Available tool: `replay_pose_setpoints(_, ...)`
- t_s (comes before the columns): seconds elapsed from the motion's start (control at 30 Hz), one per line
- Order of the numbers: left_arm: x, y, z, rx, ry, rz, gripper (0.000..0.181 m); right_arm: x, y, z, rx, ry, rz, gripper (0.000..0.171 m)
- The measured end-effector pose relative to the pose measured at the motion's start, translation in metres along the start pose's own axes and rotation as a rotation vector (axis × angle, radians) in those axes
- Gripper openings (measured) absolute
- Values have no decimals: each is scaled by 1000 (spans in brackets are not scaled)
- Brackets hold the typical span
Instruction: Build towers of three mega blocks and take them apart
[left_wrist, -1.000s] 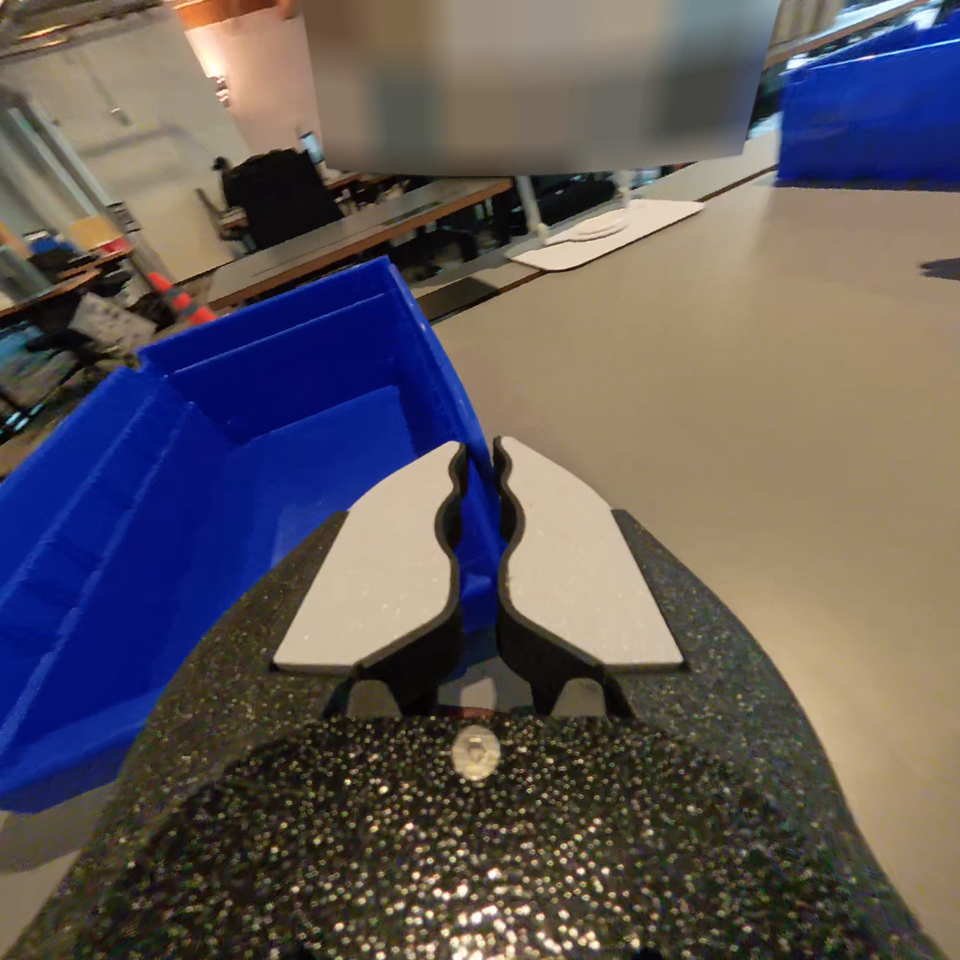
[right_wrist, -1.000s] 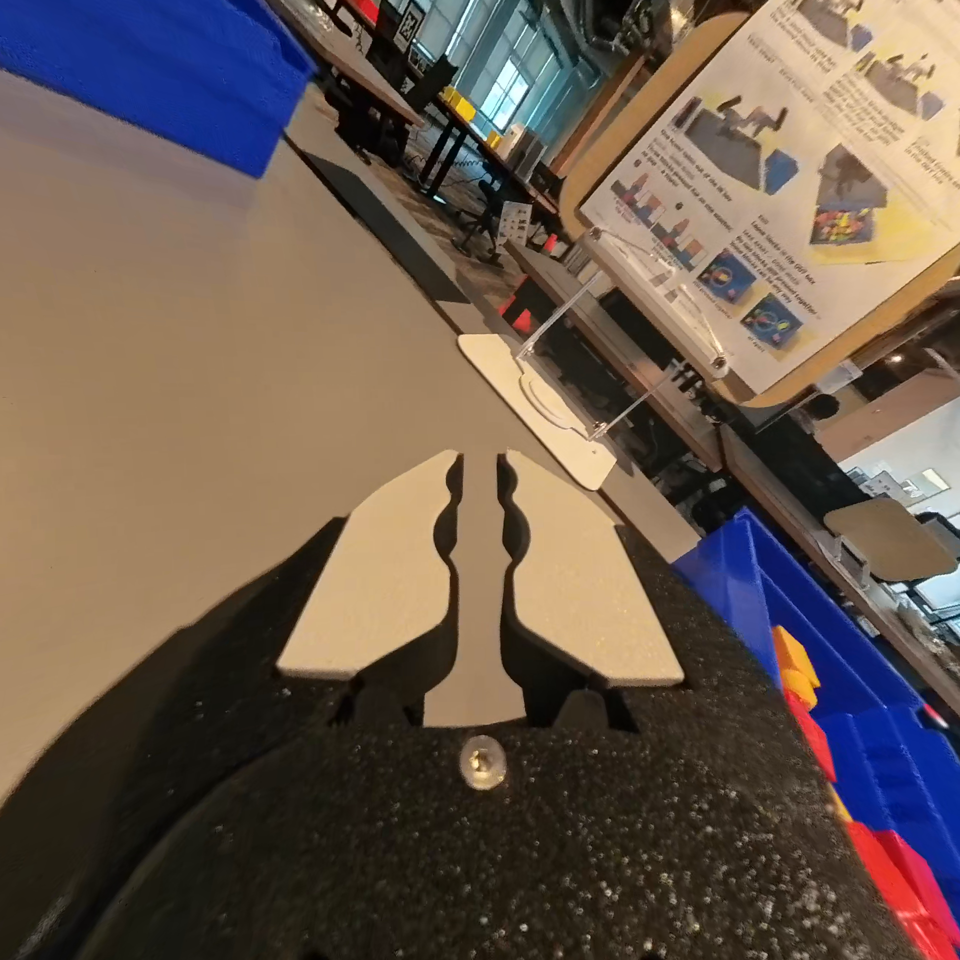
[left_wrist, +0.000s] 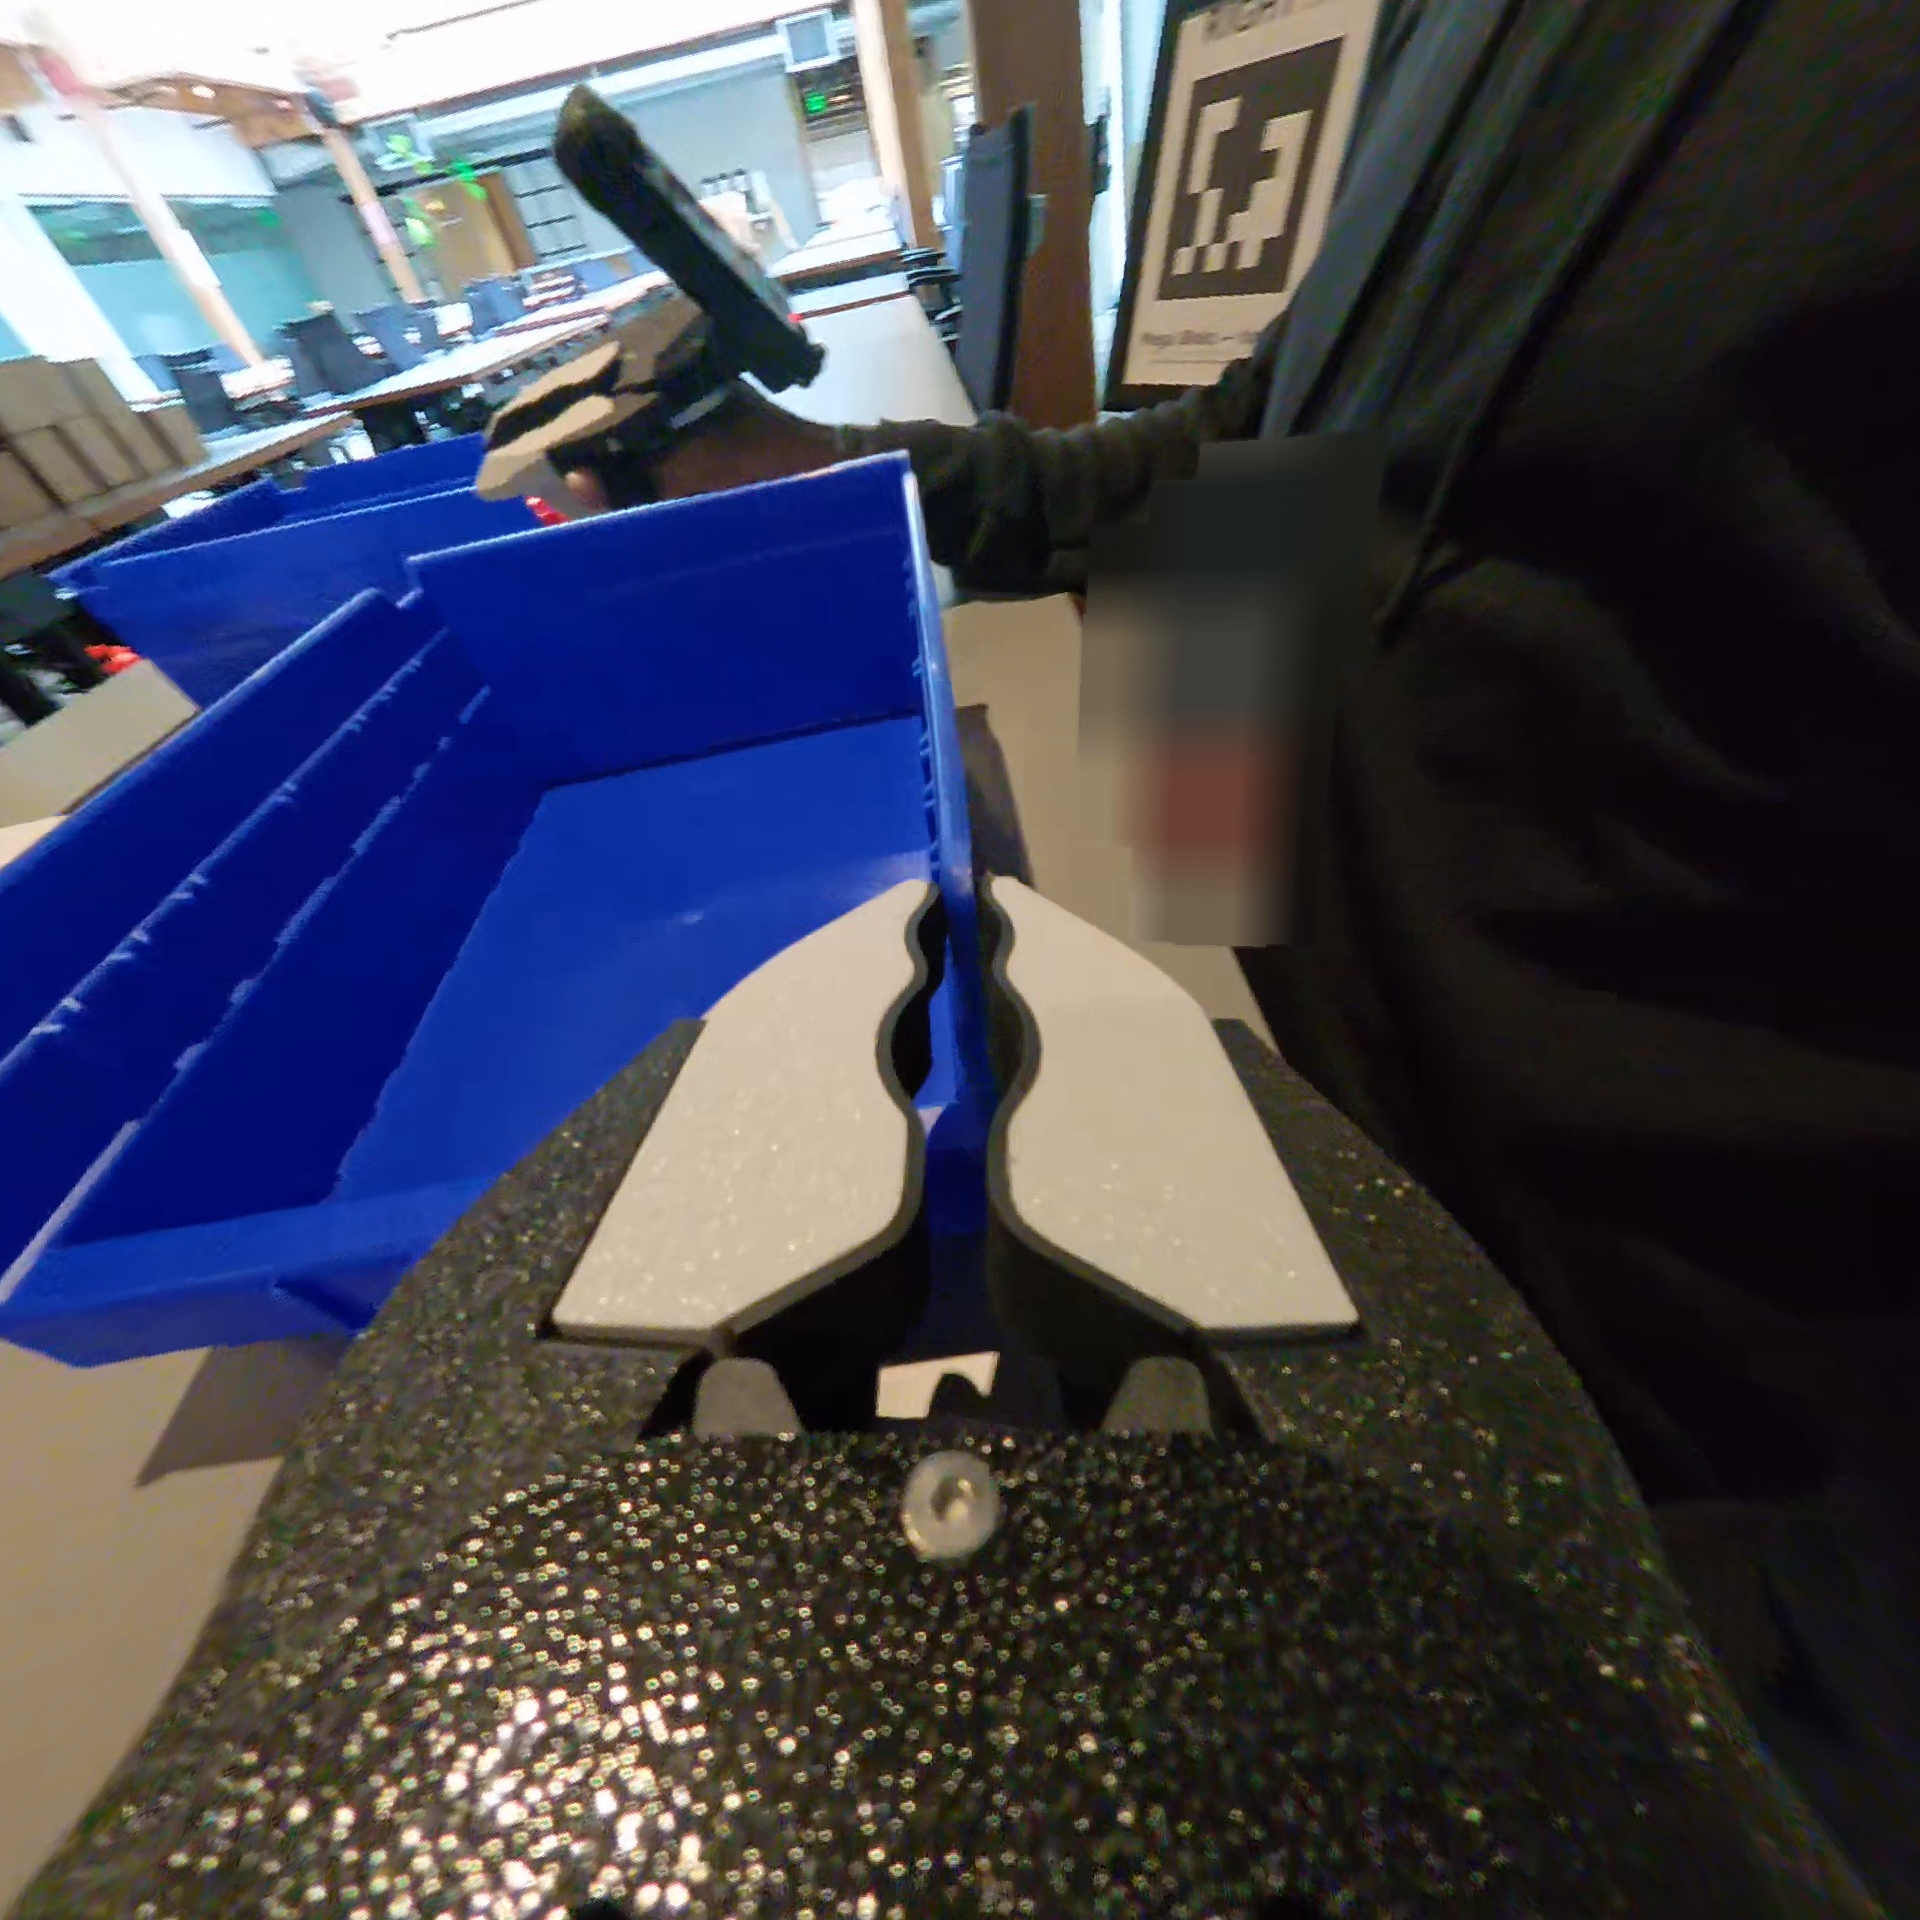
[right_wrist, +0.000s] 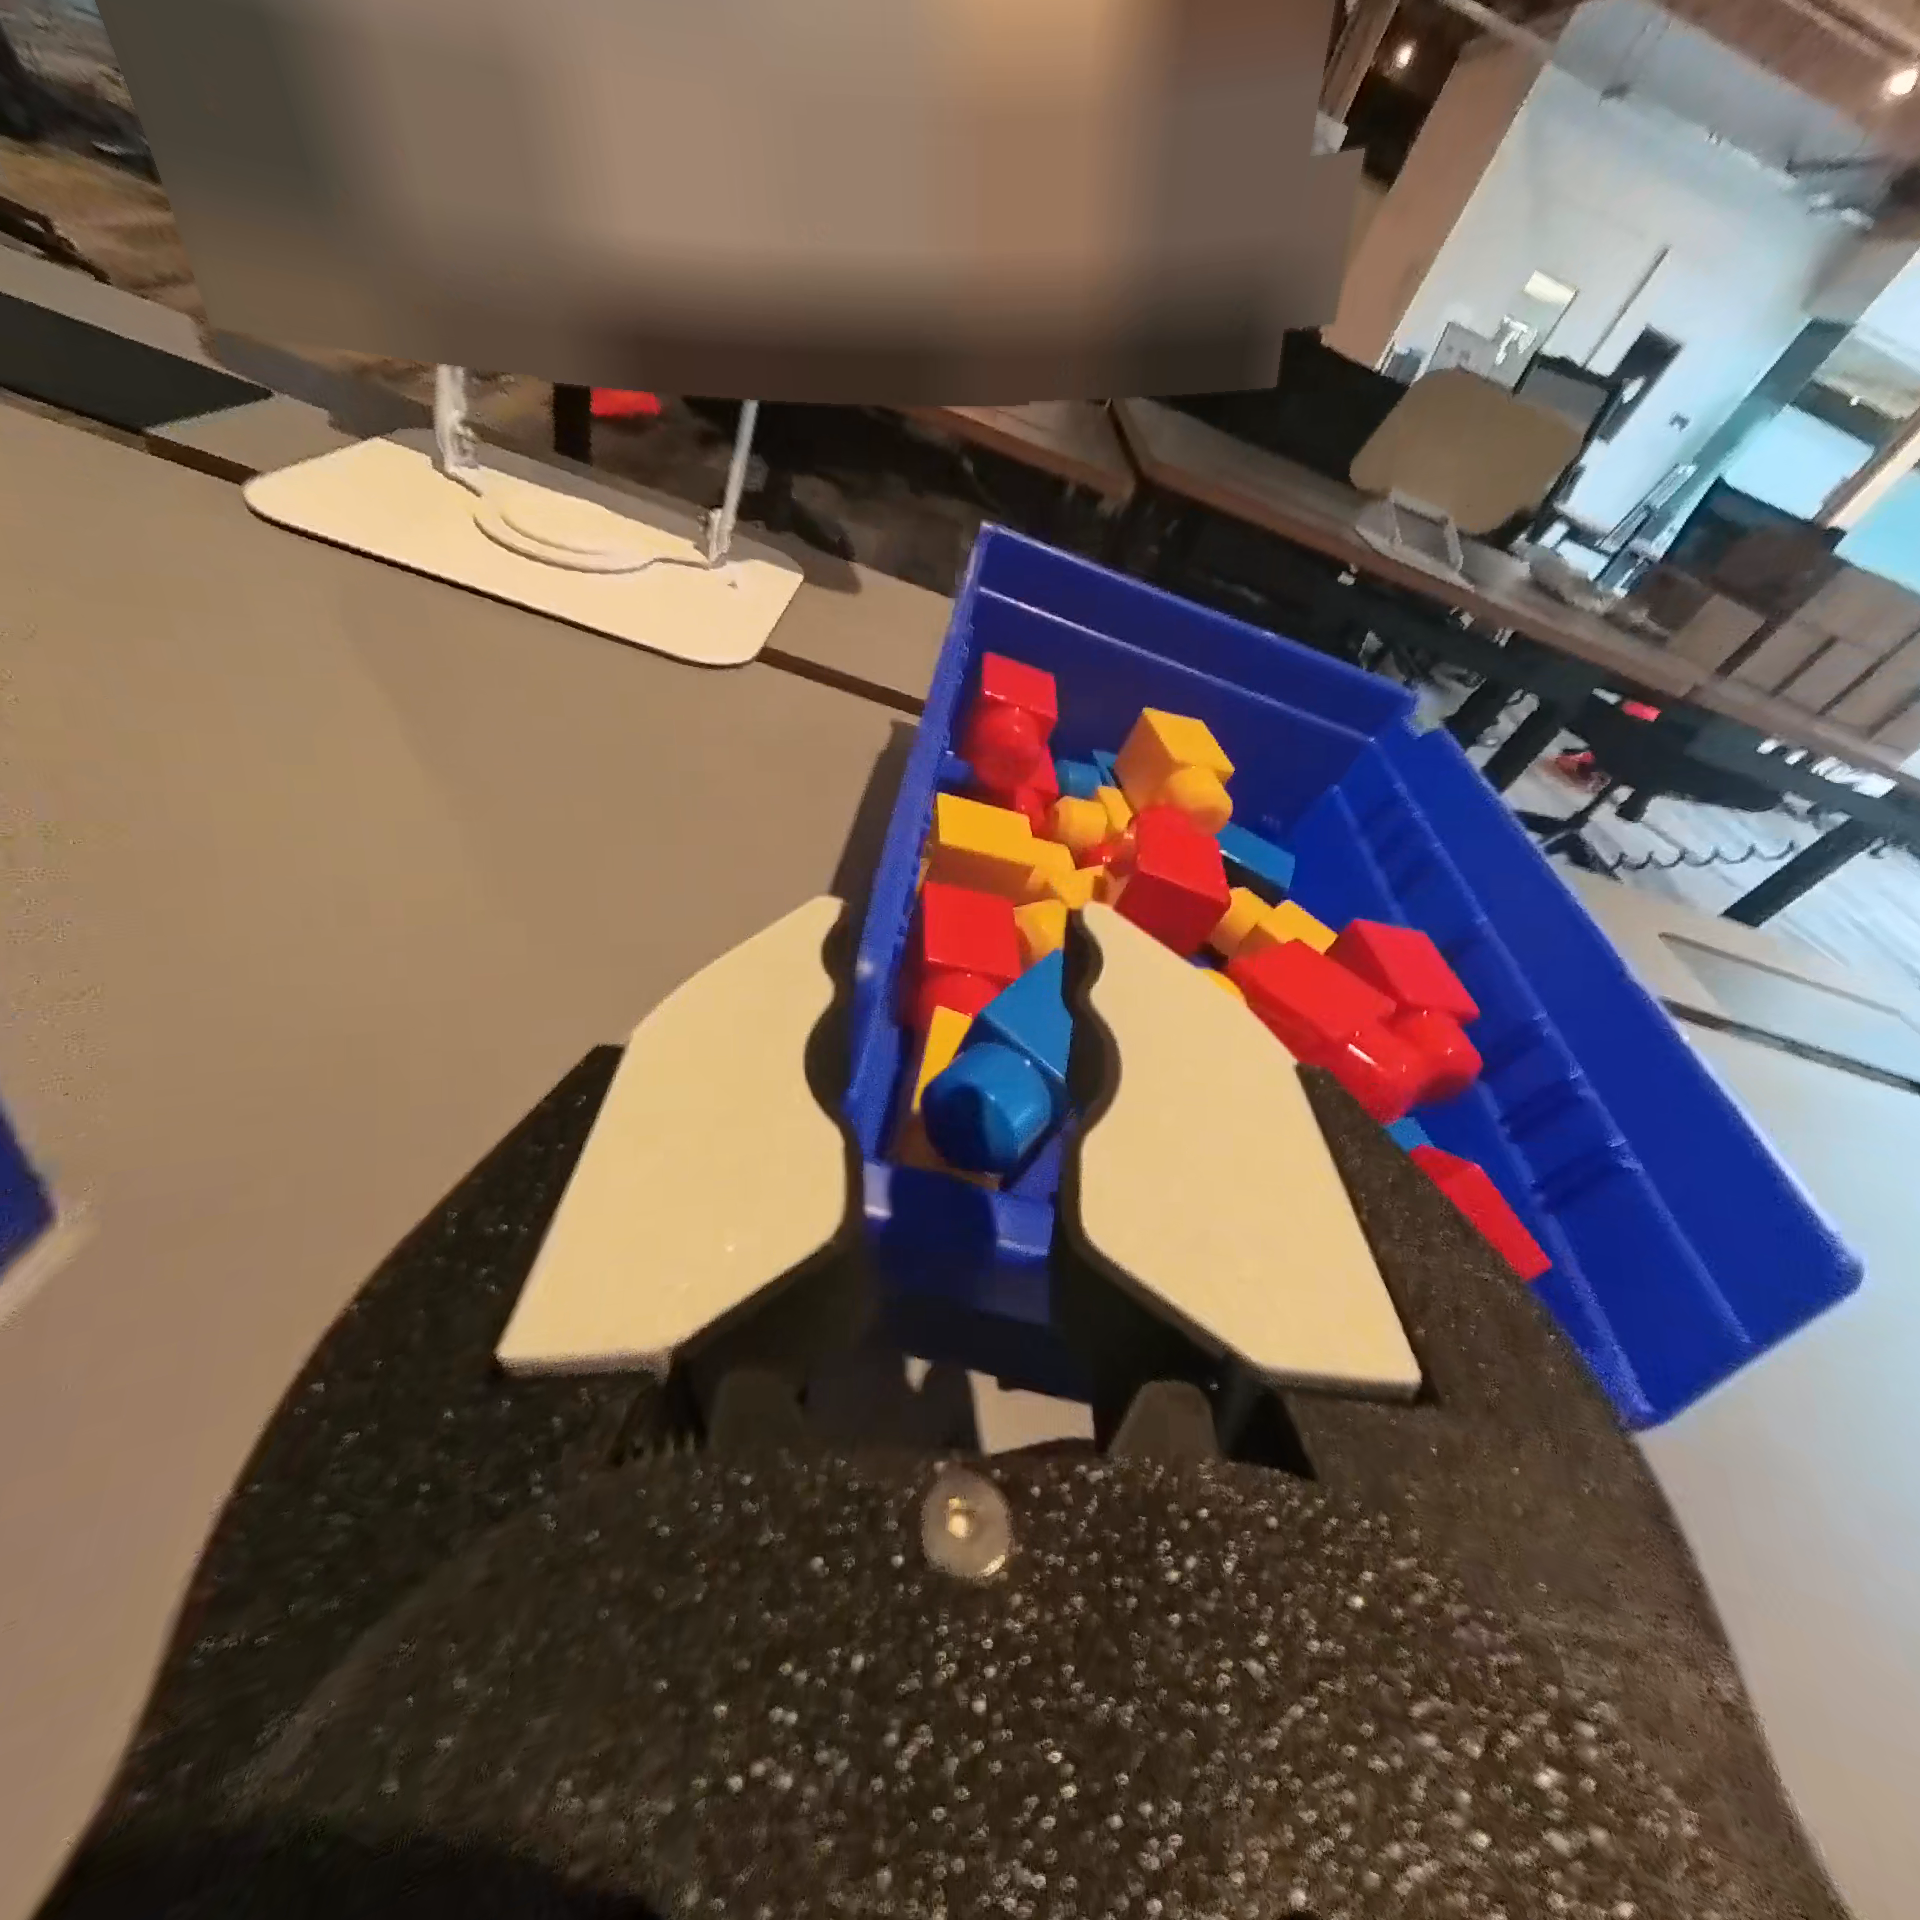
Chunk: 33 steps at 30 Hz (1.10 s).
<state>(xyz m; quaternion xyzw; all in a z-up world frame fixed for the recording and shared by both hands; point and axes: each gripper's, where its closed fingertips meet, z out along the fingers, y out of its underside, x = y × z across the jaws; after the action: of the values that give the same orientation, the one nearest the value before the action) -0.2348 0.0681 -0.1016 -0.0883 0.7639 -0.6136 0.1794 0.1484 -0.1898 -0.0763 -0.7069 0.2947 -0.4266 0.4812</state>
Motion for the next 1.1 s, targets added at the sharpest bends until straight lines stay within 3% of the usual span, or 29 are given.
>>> replay_pose_setpoints(0.27, 4, -1, 3, 4, 48, -26, 4, 1, 0, 1, -2, -15, 30, 39)
replay_pose_setpoints(0.4, 8, -2, 4, 7, 70, -29, 4, -15, 3, 3, -6, -116, 31, 9)
replay_pose_setpoints(0.5, 11, -3, 6, 10, 92, -29, 4, -20, 4, 6, -11, -144, -17, 9)
replay_pose_setpoints(0.67, 17, -6, 14, 17, 143, -31, 5, -40, -1, 3, 30, -359, 28, 14)
replay_pose_setpoints(1.1, 44, -15, 36, 37, 315, -15, 10, -96, -16, -24, 131, -725, -3, 18)
